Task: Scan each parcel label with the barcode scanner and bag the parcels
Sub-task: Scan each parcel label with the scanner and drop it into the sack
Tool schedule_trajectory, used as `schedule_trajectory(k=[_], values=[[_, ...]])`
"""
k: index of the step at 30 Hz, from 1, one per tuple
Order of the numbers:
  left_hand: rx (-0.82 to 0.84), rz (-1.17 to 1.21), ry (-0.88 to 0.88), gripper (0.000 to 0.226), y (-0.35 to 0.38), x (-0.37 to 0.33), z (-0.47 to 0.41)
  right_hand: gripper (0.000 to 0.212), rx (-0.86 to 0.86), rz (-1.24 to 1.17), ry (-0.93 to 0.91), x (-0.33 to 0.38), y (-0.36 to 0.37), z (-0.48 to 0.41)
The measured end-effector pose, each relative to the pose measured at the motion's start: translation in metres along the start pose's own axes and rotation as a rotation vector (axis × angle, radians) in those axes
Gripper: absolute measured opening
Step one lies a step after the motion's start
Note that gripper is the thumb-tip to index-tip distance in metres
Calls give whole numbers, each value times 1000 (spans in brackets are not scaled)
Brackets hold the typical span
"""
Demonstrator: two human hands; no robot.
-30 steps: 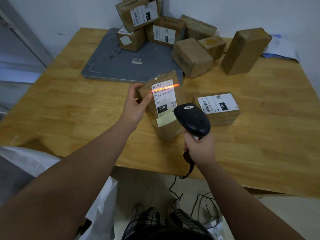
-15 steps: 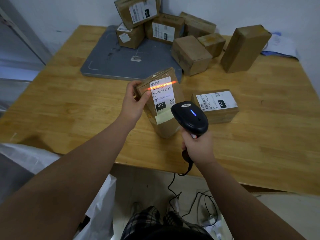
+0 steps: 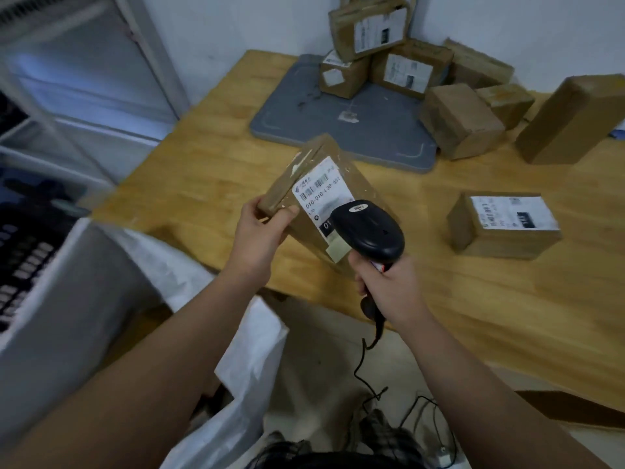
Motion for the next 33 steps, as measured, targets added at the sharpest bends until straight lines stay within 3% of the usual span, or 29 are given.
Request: schedule_trajectory(k=[4,8,11,13,16,19,22,25,28,31,33], values=[[-129,-6,18,43,-99,-20,30,28,132,-25,56,-3,77,25],[-256,-293,183,44,-188,-35,76,7,264,30,113,-23,143,58],[-342,-379,219,44,-242,-25,102,16,316,121,226,-54,177,78],[-364,-406,170,46,-272,-8,108,24,306,225,318,-81,190,88],[-323,-486,14,56,-307,24,105,17,218,388,363,-116,197,98],[-309,-521,-206,66,-332,65,97,39,144,512,388,-139,204,104],[-425,-447,-411,71,-349,100,93,52,160,583,464,-153,222,106],[-387,-690,-499,73,-361,122,86,57,150,642,562,-172,238,106],[-224,-913,-572,74,-365,138,82,41,157,781,595,-177,236,111],[-225,-938,-595,73,-374,144,80,10,21,631,433,-158,228,116],[-277,-870,-576,72,-373,141,78,30,-140,475,379,-136,214,128]])
Point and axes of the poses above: each hand's wrist, its own z-axis away from the middle knuckle, its own y-axis out of the palm, x = y × z, the point moved 6 cm from there along -z, towards the middle knuckle, and after that the axes turned 11 degrees about z, right-handed, at the moved point
